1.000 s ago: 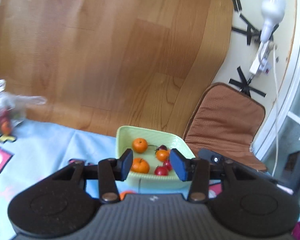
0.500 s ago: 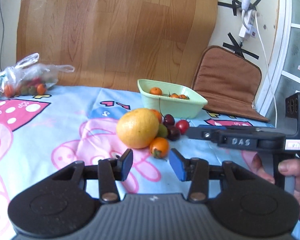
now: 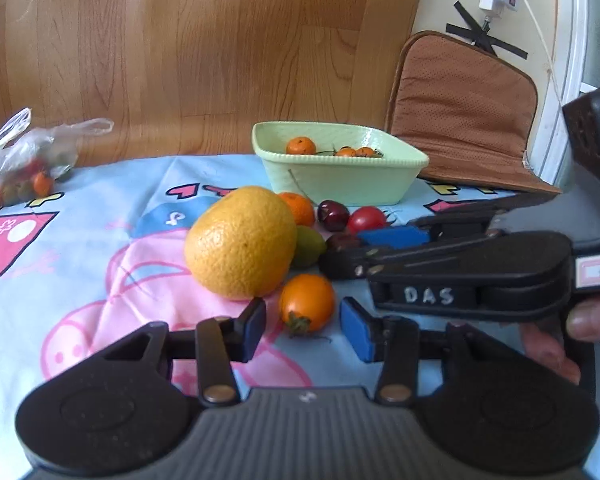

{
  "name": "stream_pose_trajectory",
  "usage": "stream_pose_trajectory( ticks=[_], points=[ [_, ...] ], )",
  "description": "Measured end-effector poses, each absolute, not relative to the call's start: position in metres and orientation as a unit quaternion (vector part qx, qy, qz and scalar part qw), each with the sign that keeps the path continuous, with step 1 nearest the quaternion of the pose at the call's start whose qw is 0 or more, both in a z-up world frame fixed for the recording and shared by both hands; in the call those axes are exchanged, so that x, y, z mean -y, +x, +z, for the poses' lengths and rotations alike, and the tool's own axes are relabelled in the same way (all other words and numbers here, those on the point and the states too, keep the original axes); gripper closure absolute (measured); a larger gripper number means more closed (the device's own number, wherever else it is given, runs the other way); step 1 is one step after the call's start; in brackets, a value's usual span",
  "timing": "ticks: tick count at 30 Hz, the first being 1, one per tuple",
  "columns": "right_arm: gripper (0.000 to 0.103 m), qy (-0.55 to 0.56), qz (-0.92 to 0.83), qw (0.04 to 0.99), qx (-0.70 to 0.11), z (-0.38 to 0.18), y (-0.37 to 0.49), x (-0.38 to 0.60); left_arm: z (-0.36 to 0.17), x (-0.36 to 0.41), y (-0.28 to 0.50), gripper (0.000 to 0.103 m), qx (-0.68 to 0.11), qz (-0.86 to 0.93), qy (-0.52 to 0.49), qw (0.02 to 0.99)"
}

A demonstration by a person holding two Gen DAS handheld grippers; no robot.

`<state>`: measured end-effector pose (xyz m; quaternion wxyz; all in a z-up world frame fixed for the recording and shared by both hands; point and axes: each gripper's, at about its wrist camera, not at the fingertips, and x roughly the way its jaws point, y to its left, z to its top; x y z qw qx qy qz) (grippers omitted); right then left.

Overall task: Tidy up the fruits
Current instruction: 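Grasp an orange tomato with the left tool while the right tool grasps a dark cherry, then hold both fruits closed in the tools above the cloth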

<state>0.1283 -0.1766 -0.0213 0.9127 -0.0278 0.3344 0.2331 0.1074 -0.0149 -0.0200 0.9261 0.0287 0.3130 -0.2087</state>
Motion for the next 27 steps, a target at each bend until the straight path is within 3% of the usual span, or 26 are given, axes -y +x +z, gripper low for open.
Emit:
stream_pose_trajectory(
  ticks=[1,3,13,27],
  points=[
    [0.07,-0.026,0.233,0.913,-0.333,-0.02,0.125,0.178,-0.02,0.017,0.107,0.069,-0.311,-0.209,0.033,0.927],
    [0.07,-0.026,0.221,0.918,-0.329,-0.018,0.116,0.182,-0.02,0.018,0.105,0.072,-0.308,-0.209,0.033,0.928],
    [0.07,0.054,0.223,0.922,-0.311,-0.011,0.041,0.21,-0.016,0.002,0.054,0.072,-0.287,-0.242,0.003,0.927],
    [0.069,0.058,0.218,0.918,-0.327,-0.018,0.038,0.207,-0.022,0.008,0.052,0.066,-0.292,-0.213,0.024,0.932]
  ],
)
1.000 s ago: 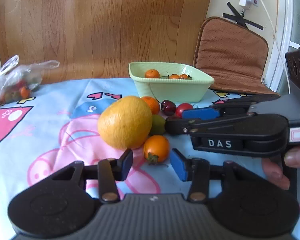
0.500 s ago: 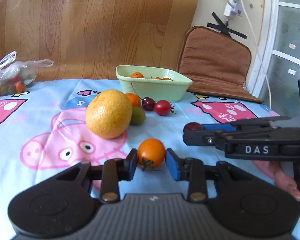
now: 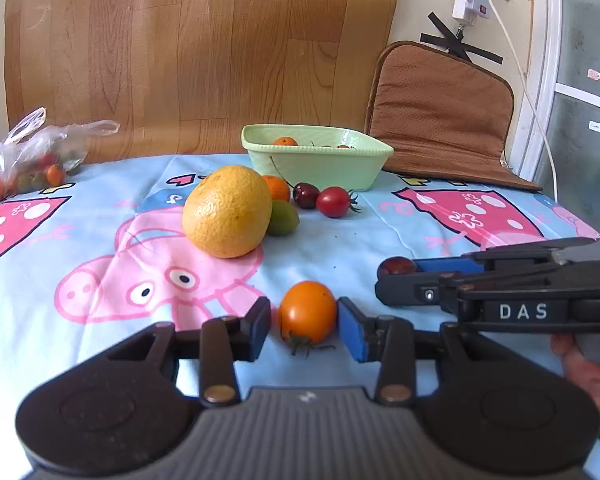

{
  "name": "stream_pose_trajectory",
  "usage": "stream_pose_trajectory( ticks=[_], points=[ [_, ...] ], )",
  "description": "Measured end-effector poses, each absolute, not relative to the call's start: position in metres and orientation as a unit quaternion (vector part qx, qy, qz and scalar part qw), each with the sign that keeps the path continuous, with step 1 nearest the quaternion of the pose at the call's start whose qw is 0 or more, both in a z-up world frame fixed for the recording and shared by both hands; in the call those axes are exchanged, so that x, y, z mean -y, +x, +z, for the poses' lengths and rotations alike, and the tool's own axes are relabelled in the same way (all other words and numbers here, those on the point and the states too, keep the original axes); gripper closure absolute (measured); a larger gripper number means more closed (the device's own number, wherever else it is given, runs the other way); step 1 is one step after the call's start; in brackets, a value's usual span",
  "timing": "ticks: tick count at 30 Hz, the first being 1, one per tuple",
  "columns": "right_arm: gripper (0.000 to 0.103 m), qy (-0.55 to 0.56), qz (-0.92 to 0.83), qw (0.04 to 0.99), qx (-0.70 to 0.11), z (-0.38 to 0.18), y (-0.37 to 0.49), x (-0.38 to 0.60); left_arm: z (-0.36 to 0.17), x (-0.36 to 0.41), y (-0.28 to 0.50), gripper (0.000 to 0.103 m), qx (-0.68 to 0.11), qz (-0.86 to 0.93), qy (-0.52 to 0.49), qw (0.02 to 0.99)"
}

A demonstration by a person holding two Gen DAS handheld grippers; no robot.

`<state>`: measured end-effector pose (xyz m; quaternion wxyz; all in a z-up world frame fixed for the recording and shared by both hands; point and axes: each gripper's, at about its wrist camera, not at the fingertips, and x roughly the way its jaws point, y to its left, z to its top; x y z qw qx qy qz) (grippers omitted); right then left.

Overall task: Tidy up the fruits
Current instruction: 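Hold both fruits closed in the tools above the cloth, then carry both fruits over the green basket and open both tools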

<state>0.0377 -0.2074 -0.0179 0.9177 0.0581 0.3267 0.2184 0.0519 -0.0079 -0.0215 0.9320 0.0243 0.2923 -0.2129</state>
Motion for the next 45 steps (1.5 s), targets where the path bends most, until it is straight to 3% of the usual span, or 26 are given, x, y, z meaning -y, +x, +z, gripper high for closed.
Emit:
stream_pose_trajectory(
  ticks=[19,26,33,40,45],
  points=[
    [0.069,0.036,0.211,0.922,-0.324,-0.018,0.035,0.202,-0.022,0.009,0.05,0.066,-0.289,-0.213,0.023,0.933],
    [0.07,0.038,0.209,0.922,-0.322,-0.018,0.034,0.203,-0.02,0.007,0.049,0.072,-0.28,-0.227,0.017,0.933],
    [0.07,0.091,0.196,0.928,-0.303,-0.011,0.032,0.226,-0.007,-0.004,0.053,0.072,-0.273,-0.254,-0.028,0.928],
    [0.07,0.073,0.175,0.951,-0.244,0.029,0.073,0.251,0.056,0.016,0.125,0.072,-0.256,-0.294,-0.019,0.921],
    [0.07,0.053,0.147,0.957,-0.243,0.024,0.148,0.255,0.061,0.06,0.235,0.072,-0.322,-0.267,-0.004,0.908]
  ],
)
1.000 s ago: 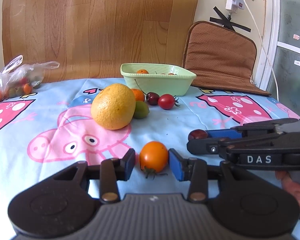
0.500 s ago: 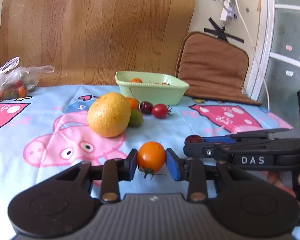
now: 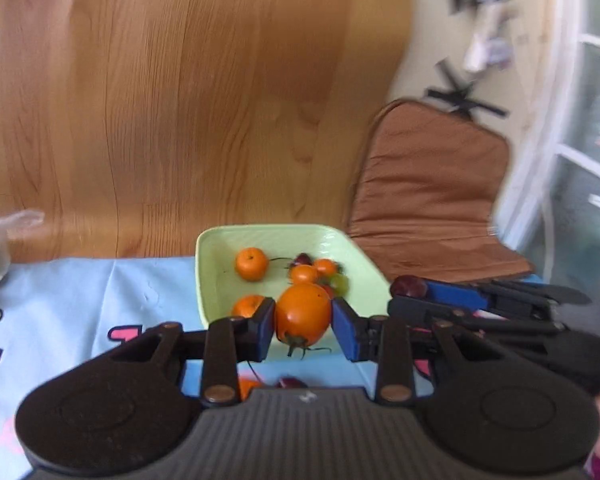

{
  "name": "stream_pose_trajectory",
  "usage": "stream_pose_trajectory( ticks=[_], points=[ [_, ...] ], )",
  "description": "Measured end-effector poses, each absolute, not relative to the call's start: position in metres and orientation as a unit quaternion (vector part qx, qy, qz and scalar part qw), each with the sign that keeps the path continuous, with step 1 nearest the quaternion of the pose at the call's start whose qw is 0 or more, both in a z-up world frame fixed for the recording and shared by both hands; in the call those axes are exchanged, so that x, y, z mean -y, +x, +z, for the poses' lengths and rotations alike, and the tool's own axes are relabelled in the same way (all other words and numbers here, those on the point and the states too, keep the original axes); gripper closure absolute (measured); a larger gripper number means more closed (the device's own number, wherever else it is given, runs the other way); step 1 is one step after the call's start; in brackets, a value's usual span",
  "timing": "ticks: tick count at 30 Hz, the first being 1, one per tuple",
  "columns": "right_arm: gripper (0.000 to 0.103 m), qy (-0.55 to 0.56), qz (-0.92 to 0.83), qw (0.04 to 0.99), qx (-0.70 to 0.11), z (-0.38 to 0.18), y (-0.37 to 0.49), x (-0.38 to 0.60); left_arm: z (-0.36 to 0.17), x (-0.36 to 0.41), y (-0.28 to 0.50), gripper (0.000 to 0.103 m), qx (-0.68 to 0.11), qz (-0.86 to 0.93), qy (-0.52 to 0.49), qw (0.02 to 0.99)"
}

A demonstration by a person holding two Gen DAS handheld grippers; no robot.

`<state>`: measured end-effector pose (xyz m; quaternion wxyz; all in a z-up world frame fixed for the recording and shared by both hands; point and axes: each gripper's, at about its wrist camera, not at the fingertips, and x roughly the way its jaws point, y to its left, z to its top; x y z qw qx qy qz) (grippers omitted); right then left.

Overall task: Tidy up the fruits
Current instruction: 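Carry both fruits over the green basket and open both tools, then grasp a green tomato with the left tool while the right tool grasps a red tomato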

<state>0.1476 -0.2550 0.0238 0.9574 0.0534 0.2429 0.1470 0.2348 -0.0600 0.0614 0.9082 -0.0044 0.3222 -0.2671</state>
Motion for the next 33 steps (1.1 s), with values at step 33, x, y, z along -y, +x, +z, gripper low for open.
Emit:
stream_pose_trajectory(
  ticks=[33],
  points=[
    [0.065,0.036,0.193,0.942,-0.271,-0.003,0.078,0.204,0.031,-0.043,0.083,0.066,-0.299,-0.264,-0.095,0.912]
  ],
)
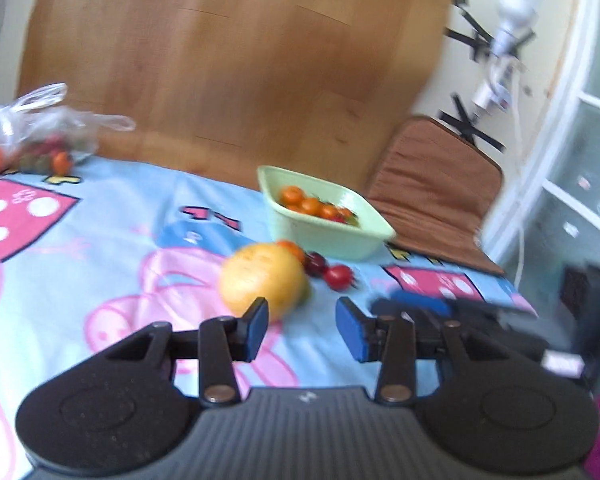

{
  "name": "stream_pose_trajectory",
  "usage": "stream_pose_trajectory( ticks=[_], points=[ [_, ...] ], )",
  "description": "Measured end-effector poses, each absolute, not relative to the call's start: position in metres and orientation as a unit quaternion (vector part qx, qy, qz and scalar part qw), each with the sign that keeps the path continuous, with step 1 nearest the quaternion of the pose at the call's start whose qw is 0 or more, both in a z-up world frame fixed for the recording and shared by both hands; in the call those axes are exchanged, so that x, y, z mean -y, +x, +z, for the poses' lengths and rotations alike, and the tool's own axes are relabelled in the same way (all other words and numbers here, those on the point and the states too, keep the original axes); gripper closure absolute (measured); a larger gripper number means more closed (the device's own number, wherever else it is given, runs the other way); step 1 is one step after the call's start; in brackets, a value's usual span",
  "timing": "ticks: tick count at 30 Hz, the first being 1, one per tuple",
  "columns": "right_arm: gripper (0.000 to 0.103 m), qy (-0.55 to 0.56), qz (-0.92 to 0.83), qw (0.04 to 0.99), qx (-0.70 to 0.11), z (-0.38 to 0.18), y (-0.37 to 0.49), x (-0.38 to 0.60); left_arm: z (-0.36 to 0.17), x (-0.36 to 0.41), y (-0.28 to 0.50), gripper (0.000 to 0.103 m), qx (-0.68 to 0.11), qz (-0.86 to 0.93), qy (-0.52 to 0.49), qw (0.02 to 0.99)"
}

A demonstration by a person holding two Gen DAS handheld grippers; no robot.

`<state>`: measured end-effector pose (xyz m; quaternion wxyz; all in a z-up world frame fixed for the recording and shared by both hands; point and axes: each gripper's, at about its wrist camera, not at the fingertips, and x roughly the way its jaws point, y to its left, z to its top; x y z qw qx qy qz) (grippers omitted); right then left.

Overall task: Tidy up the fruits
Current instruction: 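Grasp a green tomato with the left tool while the right tool grasps a red tomato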

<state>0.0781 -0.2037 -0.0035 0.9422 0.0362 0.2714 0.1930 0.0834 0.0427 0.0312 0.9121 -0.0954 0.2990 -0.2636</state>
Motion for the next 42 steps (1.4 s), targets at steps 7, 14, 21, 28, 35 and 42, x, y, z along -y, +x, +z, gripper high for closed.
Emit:
stream_pose_trajectory(
  ticks=[7,14,21,28,35,42],
  points=[
    [0.064,0.024,0.195,0.924,-0.329,-0.016,0.147,0.208,0.009,0.019,0.106,0.066,-0.315,-0.273,-0.028,0.909],
    [0.07,0.033,0.185,0.925,-0.329,-0.015,0.133,0.237,0.006,0.036,0.125,0.062,-0.285,-0.212,0.023,0.935],
    [0.069,0.062,0.219,0.915,-0.333,-0.022,0.123,0.247,0.001,0.055,0.141,0.052,-0.294,-0.178,0.074,0.936],
    [0.069,0.105,0.229,0.906,-0.34,-0.022,0.123,0.257,-0.018,0.071,0.15,0.067,-0.313,-0.158,0.099,0.931],
    [0.07,0.106,0.231,0.907,-0.335,-0.021,0.122,0.259,-0.015,0.058,0.137,0.073,-0.305,-0.172,0.049,0.935],
    [0.069,0.05,0.223,0.914,-0.336,-0.018,0.113,0.25,-0.014,0.064,0.097,0.073,-0.309,-0.203,0.064,0.927]
  ],
)
